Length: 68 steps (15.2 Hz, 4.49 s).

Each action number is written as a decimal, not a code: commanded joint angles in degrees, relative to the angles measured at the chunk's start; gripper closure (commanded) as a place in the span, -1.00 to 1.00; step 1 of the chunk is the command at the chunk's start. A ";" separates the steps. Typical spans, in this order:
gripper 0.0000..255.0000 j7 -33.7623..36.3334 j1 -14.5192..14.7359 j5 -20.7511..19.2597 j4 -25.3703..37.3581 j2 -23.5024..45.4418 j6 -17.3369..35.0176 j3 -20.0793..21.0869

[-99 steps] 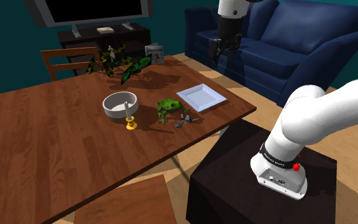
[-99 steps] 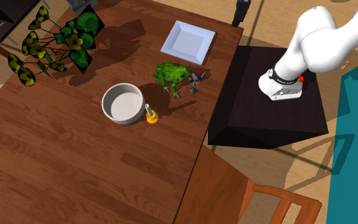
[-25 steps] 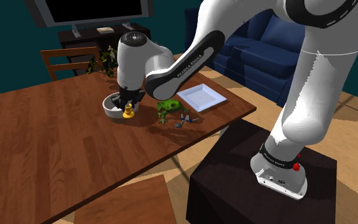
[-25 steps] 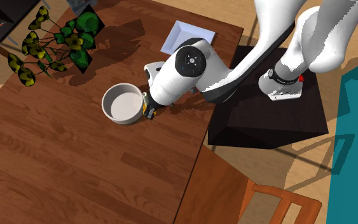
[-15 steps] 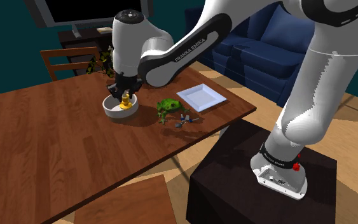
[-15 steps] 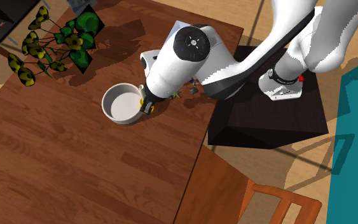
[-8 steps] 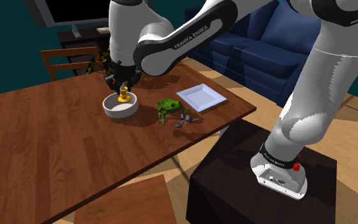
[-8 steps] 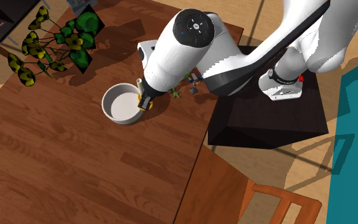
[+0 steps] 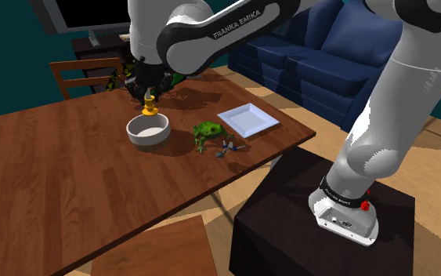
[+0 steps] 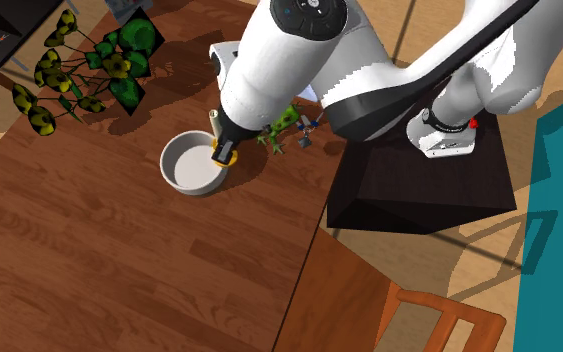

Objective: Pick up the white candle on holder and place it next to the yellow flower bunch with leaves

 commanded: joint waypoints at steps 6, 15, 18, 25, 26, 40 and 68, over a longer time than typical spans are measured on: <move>1.00 -2.09 0.00 1.89 4.06 -1.19 -4.90 0.08; 1.00 -4.05 0.10 3.33 10.27 -1.76 -11.44 0.18; 1.00 -4.57 0.15 3.59 12.62 -1.70 -13.69 0.24; 1.00 -12.99 -3.66 6.06 14.28 -0.23 -12.42 -3.49; 1.00 -14.33 -4.28 6.42 14.75 0.21 -12.25 -4.08; 1.00 -31.45 -12.52 10.20 29.80 12.29 -13.81 -10.25; 1.00 -39.25 -17.51 11.19 31.23 23.92 -3.55 -12.55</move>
